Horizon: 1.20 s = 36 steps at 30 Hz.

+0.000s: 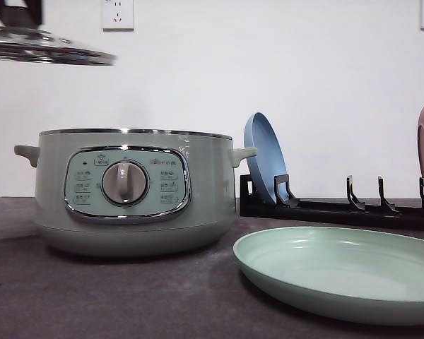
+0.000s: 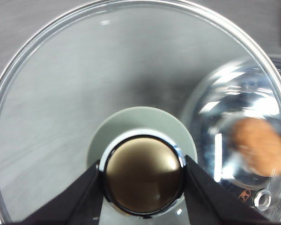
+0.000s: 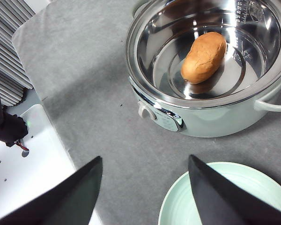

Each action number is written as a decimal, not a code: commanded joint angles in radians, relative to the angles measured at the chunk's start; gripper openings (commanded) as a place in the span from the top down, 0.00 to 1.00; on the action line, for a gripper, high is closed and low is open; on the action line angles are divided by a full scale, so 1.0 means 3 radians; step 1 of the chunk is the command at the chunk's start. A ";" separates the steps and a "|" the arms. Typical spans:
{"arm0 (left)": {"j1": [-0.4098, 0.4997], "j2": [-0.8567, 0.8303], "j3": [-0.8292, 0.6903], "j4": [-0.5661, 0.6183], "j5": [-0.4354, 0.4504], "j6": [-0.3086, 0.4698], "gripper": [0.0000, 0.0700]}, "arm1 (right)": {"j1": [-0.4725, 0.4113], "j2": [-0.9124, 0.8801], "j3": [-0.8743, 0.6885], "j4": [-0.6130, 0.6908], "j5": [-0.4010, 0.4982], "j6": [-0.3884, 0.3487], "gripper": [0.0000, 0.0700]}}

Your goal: Transfer potato from steamer to green plate

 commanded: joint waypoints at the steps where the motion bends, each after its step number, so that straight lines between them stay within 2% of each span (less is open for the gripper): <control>1: 0.0049 -0.0049 0.0158 0.0092 0.0015 -0.0019 1.00 | 0.0018 0.0043 0.0048 0.0041 0.0011 0.0056 0.48; 7: 0.0278 -0.0083 0.0158 0.0027 0.0015 -0.0019 1.00 | 0.0018 0.0045 0.0048 0.0058 0.0054 0.0128 0.47; 11: 0.0346 -0.0084 0.0158 0.0013 0.0016 -0.0019 1.00 | 0.0018 0.0054 0.0048 0.0122 0.0112 0.0190 0.37; 15: 0.0363 -0.0084 0.0158 0.0015 0.0015 -0.0019 1.00 | 0.0019 0.0136 0.0062 0.0283 0.0097 0.0326 0.37; 18: 0.0362 -0.0084 0.0158 0.0017 0.0015 -0.0019 1.00 | 0.0022 0.0307 0.0181 0.0317 0.0098 0.0333 0.37; 28: 0.0386 -0.0084 0.0158 0.0029 0.0015 -0.0018 1.00 | 0.0072 0.1490 0.1414 0.0241 0.0118 0.0330 0.37; 36: 0.0388 -0.0084 0.0158 0.0039 0.0015 -0.0018 1.00 | 0.0173 0.2427 0.2246 0.0221 0.0404 0.0331 0.37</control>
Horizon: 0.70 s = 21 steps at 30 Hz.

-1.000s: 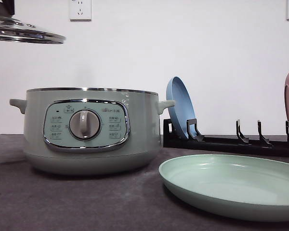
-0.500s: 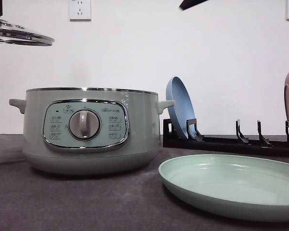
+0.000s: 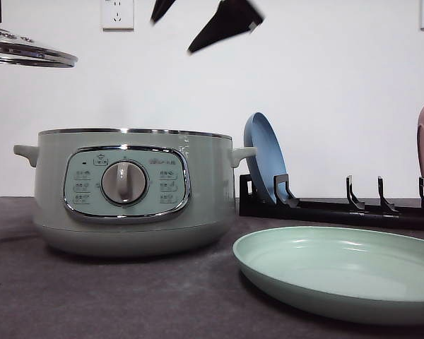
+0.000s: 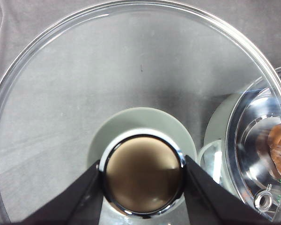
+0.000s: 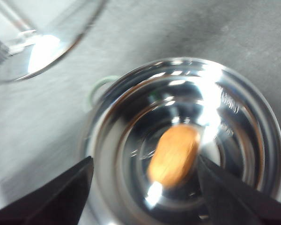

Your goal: Transfer potato from steamer to green plate

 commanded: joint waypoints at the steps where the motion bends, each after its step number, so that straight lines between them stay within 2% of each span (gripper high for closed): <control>1: 0.0004 -0.0056 0.0158 0.0114 -0.0010 -0.0017 1.00 | 0.0057 0.0227 0.0191 0.0007 0.0055 0.0033 0.37; 6: 0.0004 -0.0056 0.0158 0.0114 -0.0009 -0.0017 1.00 | 0.0136 0.0593 0.0393 0.0050 0.0283 0.0033 0.36; 9: 0.0004 -0.0056 0.0158 0.0114 -0.0009 -0.0017 1.00 | 0.0177 0.0720 0.0405 0.0094 0.0412 0.0035 0.32; 13: 0.0004 -0.0056 0.0158 0.0114 -0.0010 -0.0017 1.00 | 0.0240 0.0852 0.0405 0.0123 0.0563 0.0034 0.31; 21: 0.0003 -0.0056 0.0158 0.0112 -0.0009 -0.0017 1.00 | 0.0312 0.1045 0.0405 0.0191 0.0730 0.0090 0.31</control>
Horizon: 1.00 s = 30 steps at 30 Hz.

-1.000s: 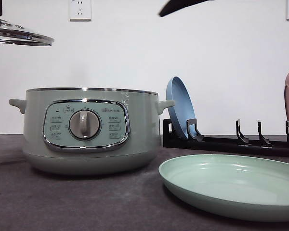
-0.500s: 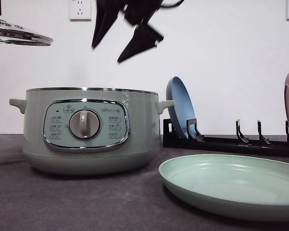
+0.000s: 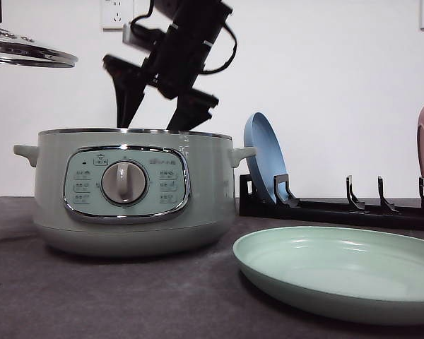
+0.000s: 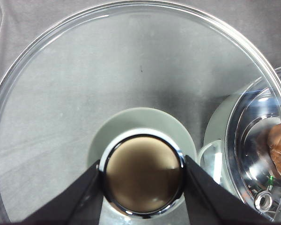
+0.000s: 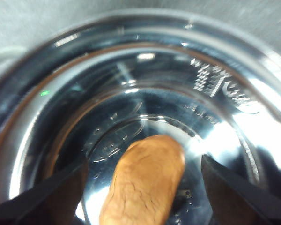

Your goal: Transfer potato from steamer to green plate

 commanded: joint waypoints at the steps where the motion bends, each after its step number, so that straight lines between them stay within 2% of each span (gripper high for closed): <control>1: 0.0003 -0.0056 0.0158 0.0111 -0.0009 -0.0018 1.00 | 0.0040 0.0122 0.0103 0.0043 0.0045 0.0070 0.31; 26: 0.0003 -0.0056 0.0158 0.0113 -0.0008 -0.0018 1.00 | 0.0101 0.0414 0.0102 -0.0064 0.0113 0.0157 0.30; 29: 0.0003 -0.0056 0.0158 0.0113 -0.0008 -0.0018 1.00 | 0.0101 0.0419 0.0102 -0.0076 0.0113 0.0157 0.37; 30: 0.0003 -0.0056 0.0158 0.0114 -0.0008 -0.0018 1.00 | 0.0101 0.0419 0.0102 -0.0075 0.0113 0.0157 0.44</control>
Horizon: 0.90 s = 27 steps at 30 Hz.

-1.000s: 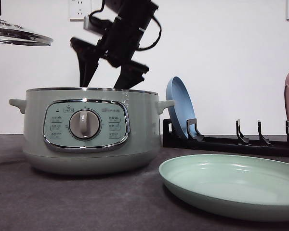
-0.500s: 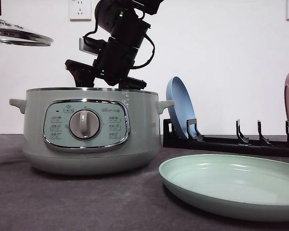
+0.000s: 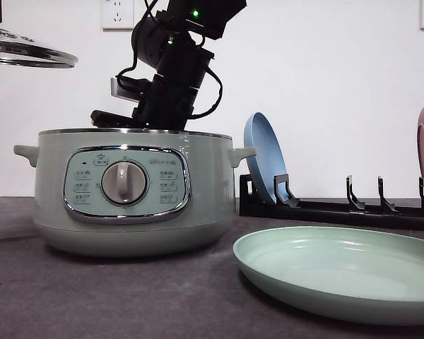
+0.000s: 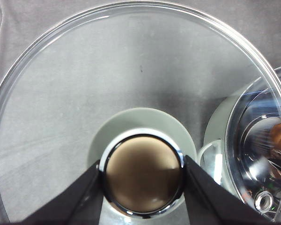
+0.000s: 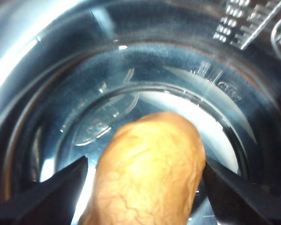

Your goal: Transfer potato from steamer to green plate

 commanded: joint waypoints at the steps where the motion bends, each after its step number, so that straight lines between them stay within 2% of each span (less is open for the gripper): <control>1: 0.0003 -0.0056 0.0158 0.0113 -0.0008 -0.0019 1.00 | 0.0038 0.0094 0.0100 0.0013 0.0005 0.0038 0.51; 3: 0.0003 -0.0056 0.0158 0.0114 -0.0008 -0.0019 1.00 | 0.0037 0.0093 0.0100 0.0009 0.0002 0.0037 0.62; 5: 0.0003 -0.0056 0.0158 0.0114 -0.0008 -0.0019 1.00 | 0.0037 0.0092 0.0100 0.0008 0.0000 0.0037 0.66; 15: 0.0003 -0.0056 0.0158 0.0117 -0.0004 -0.0019 1.00 | 0.0027 -0.0210 0.0102 -0.0060 0.0002 -0.0042 0.67; 27: -0.0001 -0.0056 0.0158 0.0126 0.0157 -0.0020 1.00 | -0.0048 -0.1138 0.0101 -0.0447 0.0003 -0.0272 0.67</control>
